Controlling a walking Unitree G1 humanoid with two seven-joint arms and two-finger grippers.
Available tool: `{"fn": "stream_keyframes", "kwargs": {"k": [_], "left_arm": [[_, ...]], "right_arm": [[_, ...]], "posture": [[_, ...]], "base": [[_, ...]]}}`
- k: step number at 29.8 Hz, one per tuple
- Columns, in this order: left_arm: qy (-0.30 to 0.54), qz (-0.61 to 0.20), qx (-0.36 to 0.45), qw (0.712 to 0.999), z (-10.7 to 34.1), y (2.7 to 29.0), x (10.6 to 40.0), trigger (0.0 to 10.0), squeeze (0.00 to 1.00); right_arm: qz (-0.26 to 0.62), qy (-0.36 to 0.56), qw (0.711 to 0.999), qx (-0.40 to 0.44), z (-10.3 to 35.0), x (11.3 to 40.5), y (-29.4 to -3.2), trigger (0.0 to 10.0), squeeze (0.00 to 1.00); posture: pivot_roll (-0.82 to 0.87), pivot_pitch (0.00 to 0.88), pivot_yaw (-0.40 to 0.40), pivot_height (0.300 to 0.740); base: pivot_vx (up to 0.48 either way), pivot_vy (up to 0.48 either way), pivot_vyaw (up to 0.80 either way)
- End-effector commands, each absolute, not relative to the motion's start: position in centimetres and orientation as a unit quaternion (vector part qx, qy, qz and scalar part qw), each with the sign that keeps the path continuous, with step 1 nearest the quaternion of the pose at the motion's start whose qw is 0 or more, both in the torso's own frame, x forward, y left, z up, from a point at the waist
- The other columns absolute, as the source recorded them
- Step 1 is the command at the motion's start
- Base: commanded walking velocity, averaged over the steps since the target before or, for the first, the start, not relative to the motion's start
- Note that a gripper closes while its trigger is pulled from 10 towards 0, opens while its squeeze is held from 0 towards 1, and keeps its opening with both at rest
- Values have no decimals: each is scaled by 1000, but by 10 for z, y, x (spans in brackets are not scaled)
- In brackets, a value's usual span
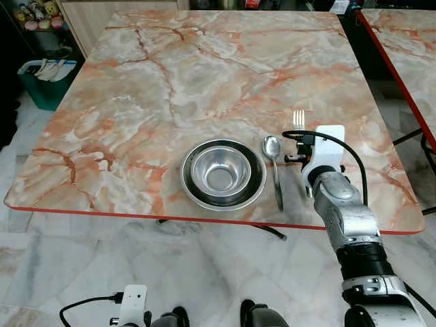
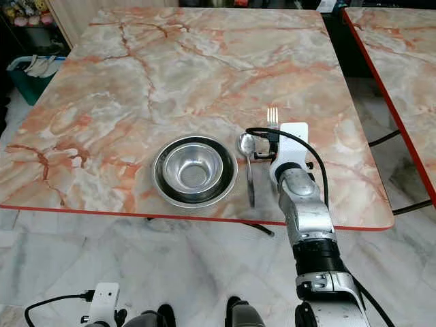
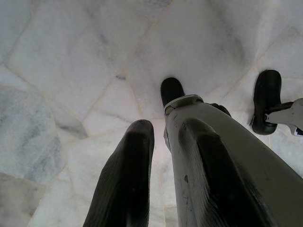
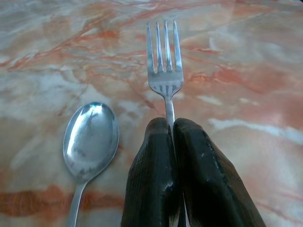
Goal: Setting the table
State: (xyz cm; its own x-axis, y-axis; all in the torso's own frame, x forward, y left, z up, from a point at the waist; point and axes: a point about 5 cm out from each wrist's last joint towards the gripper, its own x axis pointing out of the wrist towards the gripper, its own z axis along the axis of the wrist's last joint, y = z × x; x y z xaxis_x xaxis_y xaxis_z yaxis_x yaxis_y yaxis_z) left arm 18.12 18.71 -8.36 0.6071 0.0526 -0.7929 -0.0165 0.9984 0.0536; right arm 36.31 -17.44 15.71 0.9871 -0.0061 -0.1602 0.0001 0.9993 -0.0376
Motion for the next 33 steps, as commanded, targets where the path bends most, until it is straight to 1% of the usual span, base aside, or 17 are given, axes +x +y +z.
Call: {"fn": "stream_keyframes", "kwargs": {"k": [1, 6, 14, 20, 33], "left_arm": [[487, 20, 17, 873, -95, 186, 157, 10000, 0], [487, 20, 17, 873, -95, 187, 157, 10000, 0], [488, 18, 16, 873, -95, 186, 158, 10000, 0], [488, 18, 15, 873, -95, 186, 157, 10000, 0], [491, 17, 14, 871, -96, 185, 157, 10000, 0]], "right_arm": [[-2, 89, 996, -19, 152, 362, -174, 10000, 0], [-5, 87, 996, -17, 153, 361, -174, 10000, 0], [-19, 118, 993, -18, 141, 357, -178, 10000, 0], [-19, 123, 992, -18, 139, 357, -177, 10000, 0], [3, 142, 990, -19, 133, 355, -171, 10000, 0]], "posture": [[-51, 244, 3, 740], [-52, 244, 3, 740], [-56, 243, 3, 740], [-56, 243, 3, 740], [-52, 247, 1, 740]], "base": [[0, 0, 0], [0, 0, 0], [0, 0, 0], [0, 0, 0], [0, 0, 0]]}}
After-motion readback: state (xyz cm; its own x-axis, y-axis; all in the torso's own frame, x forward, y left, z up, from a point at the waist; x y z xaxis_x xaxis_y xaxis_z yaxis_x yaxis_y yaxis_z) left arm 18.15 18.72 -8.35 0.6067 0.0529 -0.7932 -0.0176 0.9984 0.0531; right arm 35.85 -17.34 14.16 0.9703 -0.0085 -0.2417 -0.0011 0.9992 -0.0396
